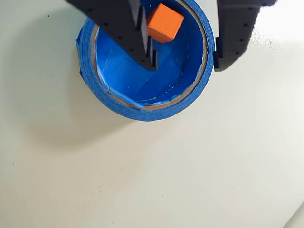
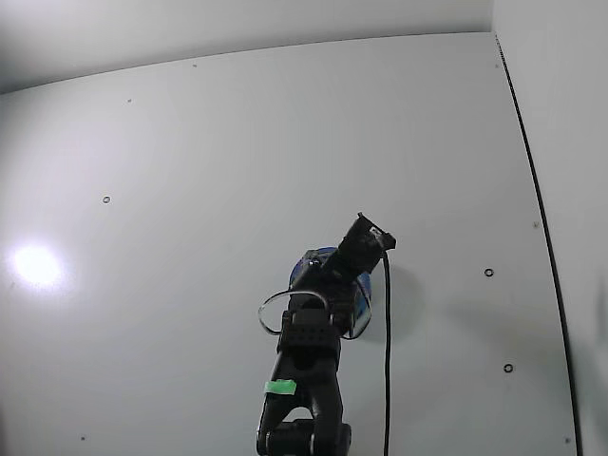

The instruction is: Grasp a block and put it in the bin.

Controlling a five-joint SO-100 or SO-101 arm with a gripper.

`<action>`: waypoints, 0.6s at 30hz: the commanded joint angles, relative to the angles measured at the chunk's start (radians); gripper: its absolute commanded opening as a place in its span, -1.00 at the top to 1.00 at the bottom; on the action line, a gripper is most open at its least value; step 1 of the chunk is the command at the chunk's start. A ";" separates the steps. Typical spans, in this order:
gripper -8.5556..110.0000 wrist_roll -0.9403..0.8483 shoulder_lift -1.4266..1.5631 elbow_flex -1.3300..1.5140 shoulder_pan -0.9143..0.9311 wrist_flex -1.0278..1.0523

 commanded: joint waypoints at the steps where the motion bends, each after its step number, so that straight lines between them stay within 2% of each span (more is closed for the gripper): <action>1: 0.87 0.091 0.178 -0.020 -0.008 -0.011; 13: 0.81 0.971 0.634 0.044 0.002 -0.009; 15: 0.81 1.035 0.683 0.107 -0.006 -0.009; 18: 0.81 1.006 0.733 0.216 -0.008 -0.008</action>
